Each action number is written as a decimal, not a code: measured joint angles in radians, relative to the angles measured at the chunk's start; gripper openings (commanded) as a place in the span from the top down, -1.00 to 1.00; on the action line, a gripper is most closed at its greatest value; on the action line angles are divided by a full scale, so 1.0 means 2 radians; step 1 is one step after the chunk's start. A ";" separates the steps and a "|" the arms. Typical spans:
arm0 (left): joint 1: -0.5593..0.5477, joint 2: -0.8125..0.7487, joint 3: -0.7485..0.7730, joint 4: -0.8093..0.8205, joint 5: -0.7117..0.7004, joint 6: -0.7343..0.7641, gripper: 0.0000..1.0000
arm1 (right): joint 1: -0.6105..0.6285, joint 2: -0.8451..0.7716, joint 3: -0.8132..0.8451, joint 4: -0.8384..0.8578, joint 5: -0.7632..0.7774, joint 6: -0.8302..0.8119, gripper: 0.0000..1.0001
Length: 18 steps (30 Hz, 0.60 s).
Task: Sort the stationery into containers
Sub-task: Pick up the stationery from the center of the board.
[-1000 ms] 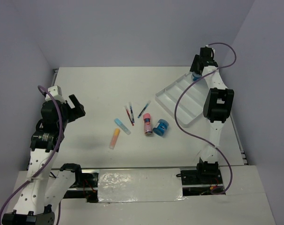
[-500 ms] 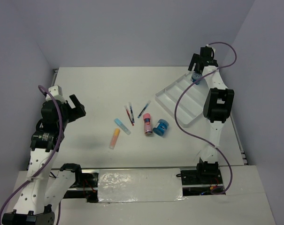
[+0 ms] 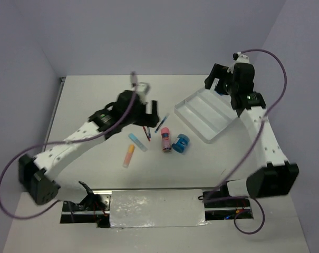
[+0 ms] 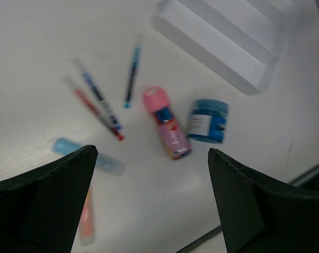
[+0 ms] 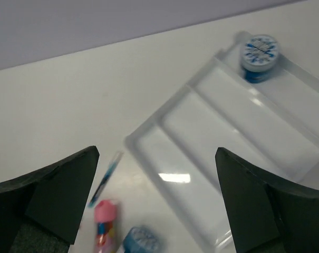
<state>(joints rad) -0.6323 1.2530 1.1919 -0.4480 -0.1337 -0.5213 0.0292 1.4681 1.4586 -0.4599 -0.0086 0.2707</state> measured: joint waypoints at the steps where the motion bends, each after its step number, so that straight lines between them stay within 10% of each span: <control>1: -0.036 0.046 0.042 0.003 0.001 0.009 -0.99 | 0.016 -0.054 -0.035 0.014 -0.009 0.001 -0.99; 10: -0.160 0.321 0.240 -0.031 0.005 0.079 -0.99 | 0.037 -0.277 -0.215 -0.036 0.010 0.010 -1.00; 18: -0.180 0.385 0.252 -0.062 -0.026 0.087 -0.99 | 0.035 -0.350 -0.223 -0.066 0.013 0.021 -0.99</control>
<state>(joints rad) -0.9924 2.0224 1.6951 -0.5720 -0.1864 -0.3477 0.0994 0.7673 1.0126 -0.5926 0.0177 0.3130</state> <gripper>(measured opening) 0.993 0.997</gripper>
